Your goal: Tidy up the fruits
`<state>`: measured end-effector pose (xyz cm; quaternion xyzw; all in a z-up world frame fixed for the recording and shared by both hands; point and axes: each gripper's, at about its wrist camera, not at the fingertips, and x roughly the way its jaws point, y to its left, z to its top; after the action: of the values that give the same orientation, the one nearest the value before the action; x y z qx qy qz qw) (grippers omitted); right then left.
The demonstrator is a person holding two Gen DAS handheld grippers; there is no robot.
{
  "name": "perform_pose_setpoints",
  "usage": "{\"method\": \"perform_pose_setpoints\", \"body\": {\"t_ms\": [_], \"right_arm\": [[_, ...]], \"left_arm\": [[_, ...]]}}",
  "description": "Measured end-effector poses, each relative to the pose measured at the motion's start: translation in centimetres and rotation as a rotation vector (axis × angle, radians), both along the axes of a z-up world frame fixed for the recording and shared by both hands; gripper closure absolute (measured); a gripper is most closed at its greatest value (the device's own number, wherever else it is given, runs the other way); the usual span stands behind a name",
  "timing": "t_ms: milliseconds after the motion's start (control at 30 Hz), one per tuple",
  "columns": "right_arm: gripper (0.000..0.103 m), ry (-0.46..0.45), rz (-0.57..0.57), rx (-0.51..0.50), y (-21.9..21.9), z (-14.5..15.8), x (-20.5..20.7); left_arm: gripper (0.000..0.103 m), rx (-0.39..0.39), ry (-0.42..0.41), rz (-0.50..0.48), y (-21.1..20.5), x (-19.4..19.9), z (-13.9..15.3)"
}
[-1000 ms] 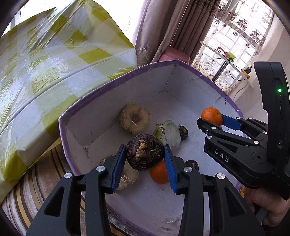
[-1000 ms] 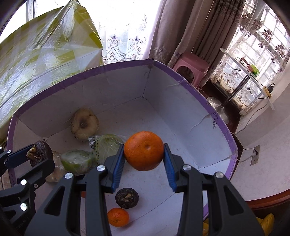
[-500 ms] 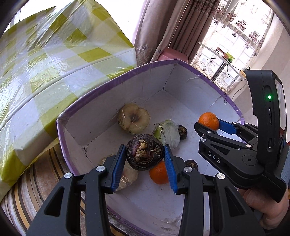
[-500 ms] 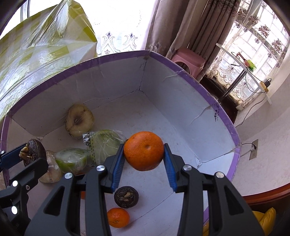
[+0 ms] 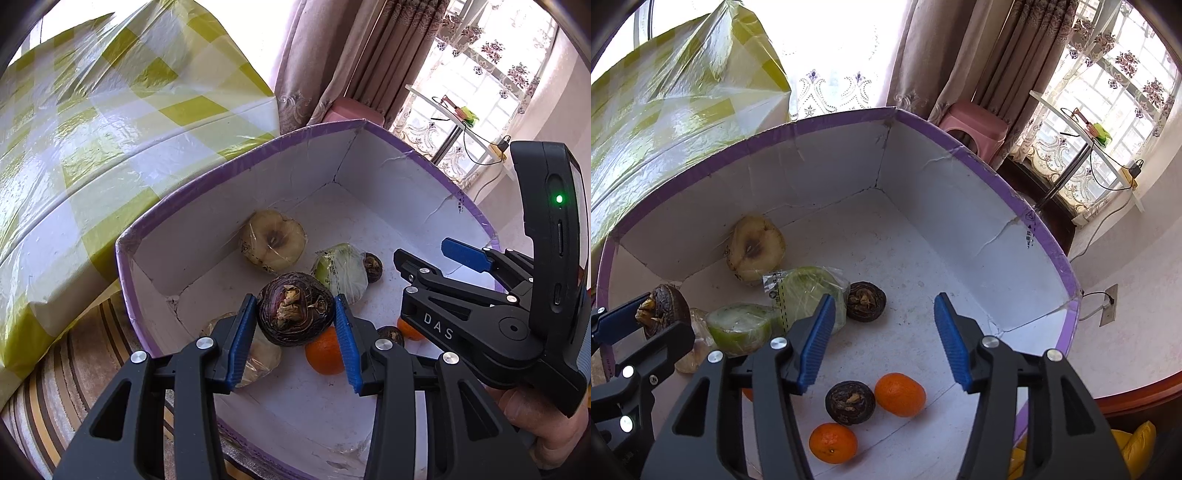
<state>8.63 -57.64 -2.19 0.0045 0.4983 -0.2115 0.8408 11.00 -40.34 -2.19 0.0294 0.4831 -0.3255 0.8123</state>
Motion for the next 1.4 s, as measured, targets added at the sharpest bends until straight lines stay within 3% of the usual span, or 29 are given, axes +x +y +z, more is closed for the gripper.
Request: {"method": "perform_pose_setpoints", "body": {"t_ms": [100,233,333,400,533,600,867,1400], "right_arm": [[0.035,-0.011,0.0,-0.002,0.0,0.3,-0.2],[0.031,-0.023,-0.008,-0.005,0.0,0.8,-0.7],[0.03,-0.038,-0.018,-0.009,-0.1,1.5,-1.5],[0.029,-0.047,-0.022,-0.014,-0.2,2.0,-2.2],[0.028,-0.066,-0.029,-0.023,-0.3,3.1,-4.2],[0.027,-0.074,-0.031,-0.029,-0.3,3.6,-5.3],[0.027,-0.092,-0.03,-0.017,0.0,4.2,-8.6],[0.027,-0.087,-0.03,-0.007,-0.1,3.8,-8.6]], "left_arm": [[0.063,0.002,-0.001,0.001,0.0,0.0,0.0],[0.057,-0.003,-0.002,-0.001,0.0,-0.1,0.0],[0.044,-0.009,-0.003,-0.017,-0.2,-0.4,0.0],[0.028,0.001,-0.018,-0.019,-0.4,-0.7,0.1],[0.025,-0.014,-0.023,-0.012,0.0,-1.2,0.4],[0.016,-0.021,-0.036,-0.003,0.3,-1.9,0.8],[0.016,0.003,-0.085,0.026,0.4,-4.4,1.4],[0.016,0.003,-0.088,0.037,0.5,-4.2,1.3]]}}
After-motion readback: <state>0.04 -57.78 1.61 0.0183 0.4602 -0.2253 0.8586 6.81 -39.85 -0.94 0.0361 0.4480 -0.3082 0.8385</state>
